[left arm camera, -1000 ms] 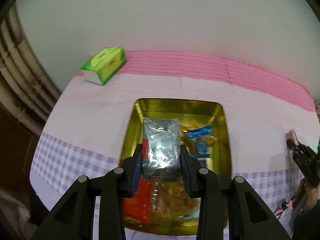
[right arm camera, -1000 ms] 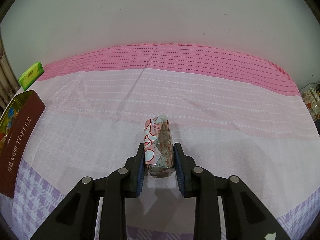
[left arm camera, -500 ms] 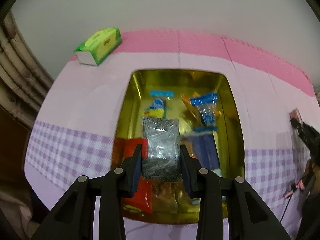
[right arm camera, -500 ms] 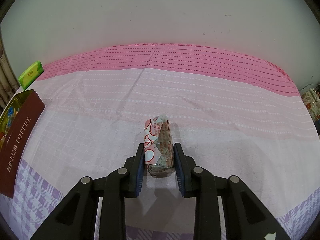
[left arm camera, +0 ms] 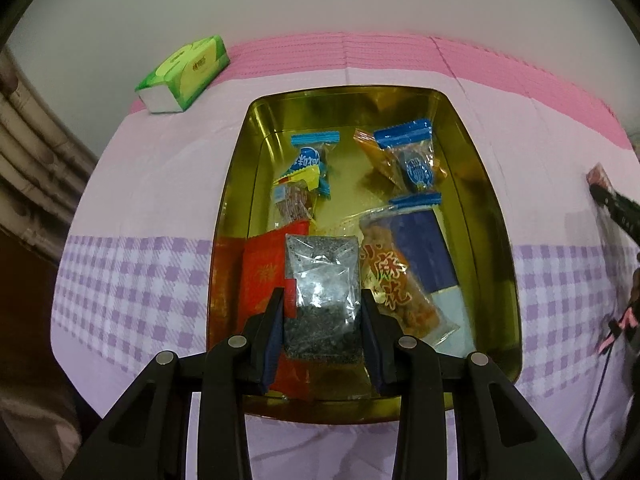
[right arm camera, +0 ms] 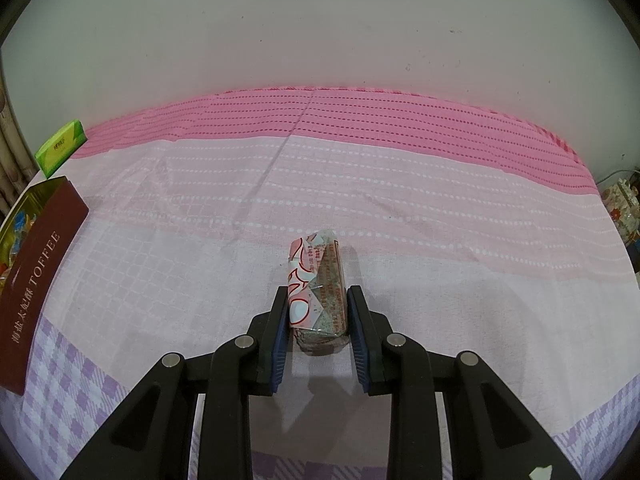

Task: Organize snacks
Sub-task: 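Carry the grey block into the tin with the left gripper and release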

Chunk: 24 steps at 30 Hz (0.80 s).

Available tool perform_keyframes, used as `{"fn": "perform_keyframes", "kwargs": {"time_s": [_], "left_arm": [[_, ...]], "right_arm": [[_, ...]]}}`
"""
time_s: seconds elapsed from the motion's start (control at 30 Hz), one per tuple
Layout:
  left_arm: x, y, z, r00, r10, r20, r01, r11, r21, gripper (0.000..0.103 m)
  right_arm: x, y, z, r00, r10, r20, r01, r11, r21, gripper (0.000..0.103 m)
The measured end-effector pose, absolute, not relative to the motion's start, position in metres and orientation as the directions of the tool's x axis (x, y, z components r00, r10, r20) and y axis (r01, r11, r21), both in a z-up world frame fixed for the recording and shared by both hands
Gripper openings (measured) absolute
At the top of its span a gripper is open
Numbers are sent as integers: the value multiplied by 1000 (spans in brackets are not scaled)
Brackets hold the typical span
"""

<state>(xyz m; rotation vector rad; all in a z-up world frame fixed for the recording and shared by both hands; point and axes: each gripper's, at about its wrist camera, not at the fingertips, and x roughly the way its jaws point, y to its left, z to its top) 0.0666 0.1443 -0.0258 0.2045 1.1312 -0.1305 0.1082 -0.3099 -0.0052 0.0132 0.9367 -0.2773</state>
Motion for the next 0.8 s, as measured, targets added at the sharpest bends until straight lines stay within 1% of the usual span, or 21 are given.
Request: {"fn": "perform_keyframes", "kwargs": {"time_s": [0.13, 0.4, 0.53, 0.8], "left_arm": [[65, 143, -28, 430, 6, -903, 207, 973, 105, 37], [65, 147, -27, 435, -12, -900, 194, 978, 81, 38], [63, 149, -20, 460, -24, -888, 186, 980, 69, 51], [56, 149, -6, 507, -39, -861, 197, 978, 72, 52]], "right_arm": [[109, -309, -5, 557, -237, -796, 241, 963, -119, 26], [109, -306, -6, 554, -249, -795, 245, 961, -130, 28], [108, -307, -5, 555, -244, -795, 244, 962, -125, 29], [109, -309, -5, 549, -242, -800, 235, 963, -131, 30]]}}
